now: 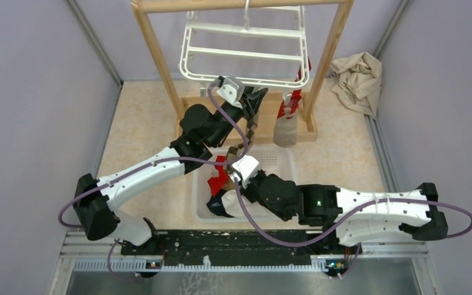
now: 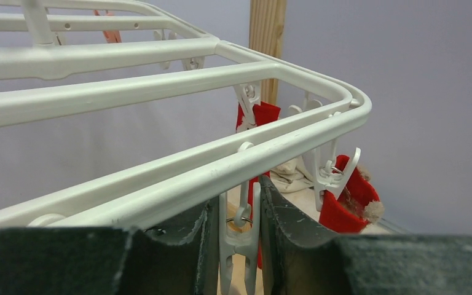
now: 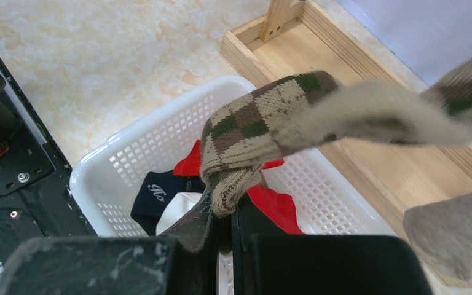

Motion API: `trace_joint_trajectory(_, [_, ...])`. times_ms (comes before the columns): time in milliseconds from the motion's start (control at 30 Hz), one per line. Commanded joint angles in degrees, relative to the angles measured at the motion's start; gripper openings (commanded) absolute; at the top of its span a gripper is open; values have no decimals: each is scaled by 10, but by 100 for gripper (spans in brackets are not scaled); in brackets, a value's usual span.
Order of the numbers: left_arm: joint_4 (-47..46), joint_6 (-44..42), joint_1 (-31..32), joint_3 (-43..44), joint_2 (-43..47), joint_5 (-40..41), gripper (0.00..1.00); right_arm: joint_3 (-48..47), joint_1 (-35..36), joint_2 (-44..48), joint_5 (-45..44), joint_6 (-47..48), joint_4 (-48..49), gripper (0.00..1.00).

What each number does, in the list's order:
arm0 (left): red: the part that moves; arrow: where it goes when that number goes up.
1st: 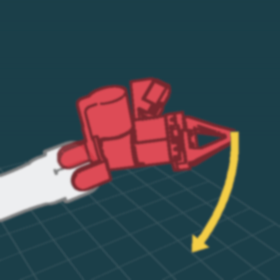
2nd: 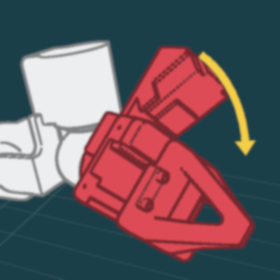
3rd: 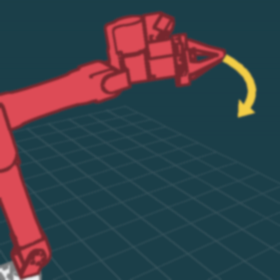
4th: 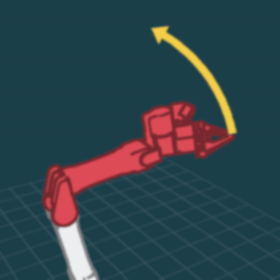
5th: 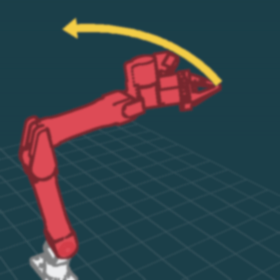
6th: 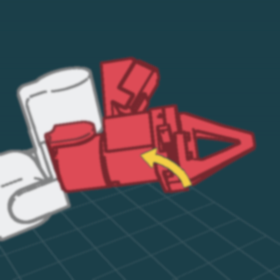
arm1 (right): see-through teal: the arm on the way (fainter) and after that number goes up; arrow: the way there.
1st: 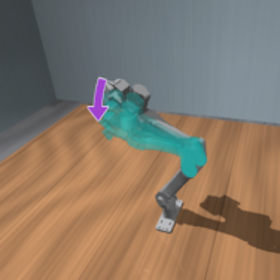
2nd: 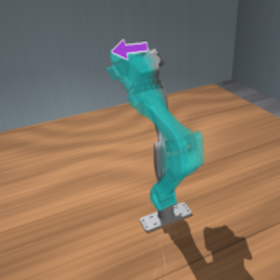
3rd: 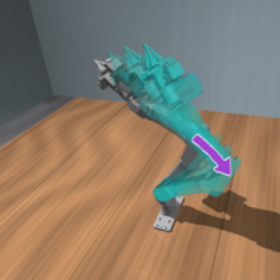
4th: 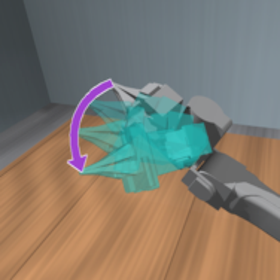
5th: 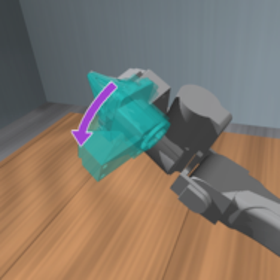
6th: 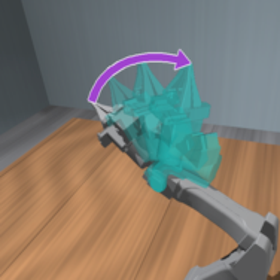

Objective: Remove the socks clipped to the hanger
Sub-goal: Remove the sock from the hanger, then place the sock in the bin.

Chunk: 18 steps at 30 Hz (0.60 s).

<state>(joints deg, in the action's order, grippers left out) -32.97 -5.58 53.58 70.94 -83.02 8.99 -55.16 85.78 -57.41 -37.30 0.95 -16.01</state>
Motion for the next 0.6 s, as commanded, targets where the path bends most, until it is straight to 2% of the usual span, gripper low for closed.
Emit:
trace_joint_trajectory(0, [5, 13, -5, 27, -1, -17, 14, 2, 10, 17, -12, -4, 18, 0])
trace_joint_trajectory(33, [8, 14, -6, 29, -2, -17, 7, 4, 10, 18, -12, -5, 18, 0])
trace_joint_trajectory(100, [16, 16, -6, 34, -1, -20, 4, 10, 10, 24, -17, -5, 18, 0])
trace_joint_trajectory(333, [28, 21, -8, 32, 11, -23, 12, 52, 10, 80, -35, -38, 17, 0])
trace_joint_trajectory(567, [38, 25, -8, 9, 41, -12, 14, 90, -19, 114, -8, -79, 11, 0])
